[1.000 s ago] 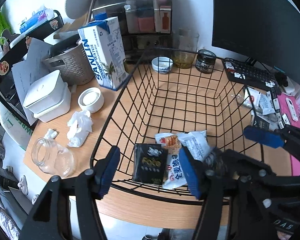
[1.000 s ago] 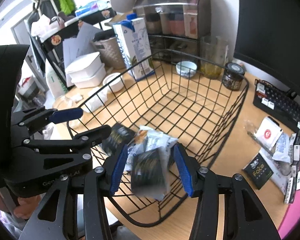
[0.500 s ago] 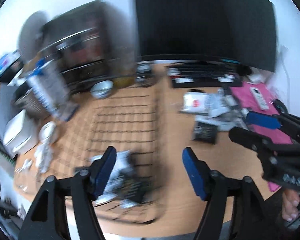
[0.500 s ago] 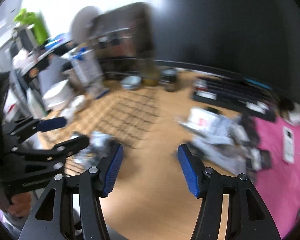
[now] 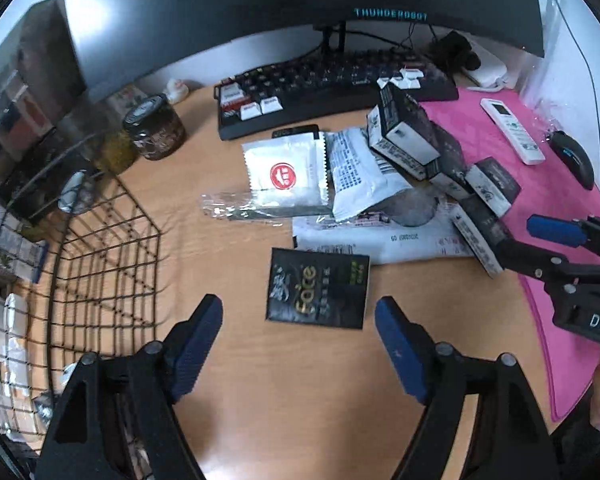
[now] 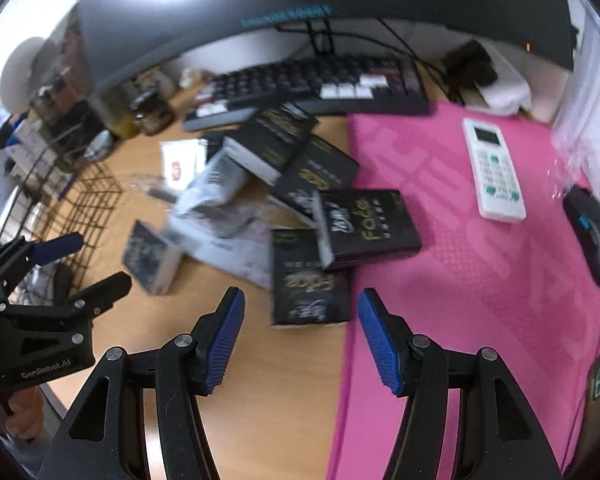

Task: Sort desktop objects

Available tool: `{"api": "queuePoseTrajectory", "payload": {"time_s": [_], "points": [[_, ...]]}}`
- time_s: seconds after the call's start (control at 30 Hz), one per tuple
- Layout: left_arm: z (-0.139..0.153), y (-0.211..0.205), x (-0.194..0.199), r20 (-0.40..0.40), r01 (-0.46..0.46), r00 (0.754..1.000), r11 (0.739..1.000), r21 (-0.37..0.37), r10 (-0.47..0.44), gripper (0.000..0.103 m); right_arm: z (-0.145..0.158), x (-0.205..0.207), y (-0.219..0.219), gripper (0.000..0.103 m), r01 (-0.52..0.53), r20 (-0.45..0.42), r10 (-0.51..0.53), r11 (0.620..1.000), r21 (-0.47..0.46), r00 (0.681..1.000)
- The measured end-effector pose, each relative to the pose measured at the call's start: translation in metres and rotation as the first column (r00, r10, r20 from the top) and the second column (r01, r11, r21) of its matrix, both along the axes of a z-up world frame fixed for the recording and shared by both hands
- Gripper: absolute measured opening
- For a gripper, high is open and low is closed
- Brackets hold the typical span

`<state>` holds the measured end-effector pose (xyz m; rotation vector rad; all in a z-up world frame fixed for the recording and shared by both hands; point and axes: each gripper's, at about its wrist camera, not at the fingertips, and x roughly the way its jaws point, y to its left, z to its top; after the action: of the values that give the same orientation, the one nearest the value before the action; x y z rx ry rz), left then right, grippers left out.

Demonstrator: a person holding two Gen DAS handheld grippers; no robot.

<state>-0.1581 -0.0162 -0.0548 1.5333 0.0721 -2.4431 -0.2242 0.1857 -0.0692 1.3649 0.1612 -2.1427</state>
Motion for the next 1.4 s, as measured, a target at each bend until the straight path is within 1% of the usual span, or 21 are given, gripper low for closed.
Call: {"api": "queuePoseTrajectory", "payload": {"time_s": [0.2, 0.3, 0.47, 0.5, 0.53, 0.57, 0.6, 0.63, 0.77, 0.9, 0.97, 1.03, 1.13, 1.2, 1.27, 1.4], "points": [[-0.017, -0.009, -0.019, 0.034, -0.007, 0.999, 1.000, 0.010, 0.007, 0.081, -0.014, -0.007, -0.009, 0.060, -0.012, 0.024, 0.011, 1.000, 0.013, 1.000], [-0.020, -0.013, -0.023, 0.028, -0.002, 1.000, 0.999, 0.042, 0.001, 0.081, -0.021, -0.011, -0.011, 0.060, -0.008, 0.034, 0.007, 1.000, 0.016, 0.999], [-0.022, -0.014, -0.024, 0.015, 0.011, 1.000, 0.997, 0.074, -0.012, 0.081, -0.022, -0.008, -0.015, 0.060, -0.017, 0.017, 0.017, 0.999, 0.036, 1.000], [-0.023, -0.012, -0.024, 0.015, 0.019, 1.000, 0.997, 0.078, -0.020, 0.081, -0.022, -0.007, -0.015, 0.056, -0.020, 0.019, 0.020, 0.999, 0.035, 1.000], [-0.025, -0.009, -0.023, 0.024, 0.030, 0.999, 0.996, 0.082, -0.032, 0.080, -0.021, -0.005, -0.014, 0.052, -0.020, 0.016, 0.019, 0.999, 0.040, 1.000], [-0.027, -0.006, -0.024, 0.033, 0.039, 0.999, 0.996, 0.085, -0.042, 0.075, -0.021, -0.003, -0.014, 0.048, -0.019, 0.015, 0.019, 0.999, 0.044, 1.000], [-0.030, -0.003, -0.023, 0.046, 0.046, 0.998, 0.995, 0.085, -0.050, 0.070, -0.021, -0.001, -0.012, 0.048, -0.021, 0.024, 0.020, 0.999, 0.036, 1.000], [-0.033, 0.001, -0.022, 0.057, 0.053, 0.997, 0.995, 0.086, -0.059, 0.068, -0.021, 0.001, -0.010, 0.048, -0.022, 0.033, 0.021, 0.999, 0.030, 0.999], [-0.034, 0.012, -0.012, 0.064, 0.068, 0.995, 0.994, 0.087, -0.074, 0.068, -0.021, 0.016, -0.003, 0.048, -0.029, 0.035, 0.028, 0.999, 0.030, 0.999], [-0.032, 0.026, 0.010, 0.077, 0.095, 0.992, 0.990, 0.100, -0.103, 0.068, -0.021, 0.038, 0.010, 0.048, -0.038, 0.044, 0.037, 0.999, 0.034, 0.998], [-0.033, 0.038, 0.024, 0.088, 0.127, 0.987, 0.986, 0.111, -0.137, 0.068, -0.021, 0.054, 0.017, 0.048, -0.050, 0.037, 0.048, 0.998, 0.048, 0.998], [-0.033, 0.051, 0.038, 0.096, 0.161, 0.981, 0.982, 0.100, -0.170, 0.068, -0.020, 0.068, 0.023, 0.048, -0.062, 0.029, 0.060, 0.996, 0.066, 0.998], [-0.032, 0.062, 0.053, 0.104, 0.186, 0.975, 0.979, 0.088, -0.195, 0.068, -0.021, 0.087, 0.029, 0.048, -0.078, 0.015, 0.077, 0.992, 0.096, 0.997], [-0.031, 0.064, 0.056, 0.107, 0.184, 0.976, 0.981, 0.069, -0.190, 0.069, -0.020, 0.095, 0.029, 0.048, -0.082, 0.004, 0.082, 0.991, 0.107, 0.997], [-0.027, 0.064, 0.060, 0.103, 0.170, 0.979, 0.984, 0.055, -0.175, 0.069, -0.017, 0.097, 0.030, 0.048, -0.075, -0.005, 0.076, 0.993, 0.093, 0.997], [-0.012, 0.060, 0.074, 0.068, 0.160, 0.984, 0.984, 0.072, -0.165, 0.074, -0.007, 0.101, 0.034, 0.051, -0.066, -0.008, 0.067, 0.996, 0.053, 0.998]]}}
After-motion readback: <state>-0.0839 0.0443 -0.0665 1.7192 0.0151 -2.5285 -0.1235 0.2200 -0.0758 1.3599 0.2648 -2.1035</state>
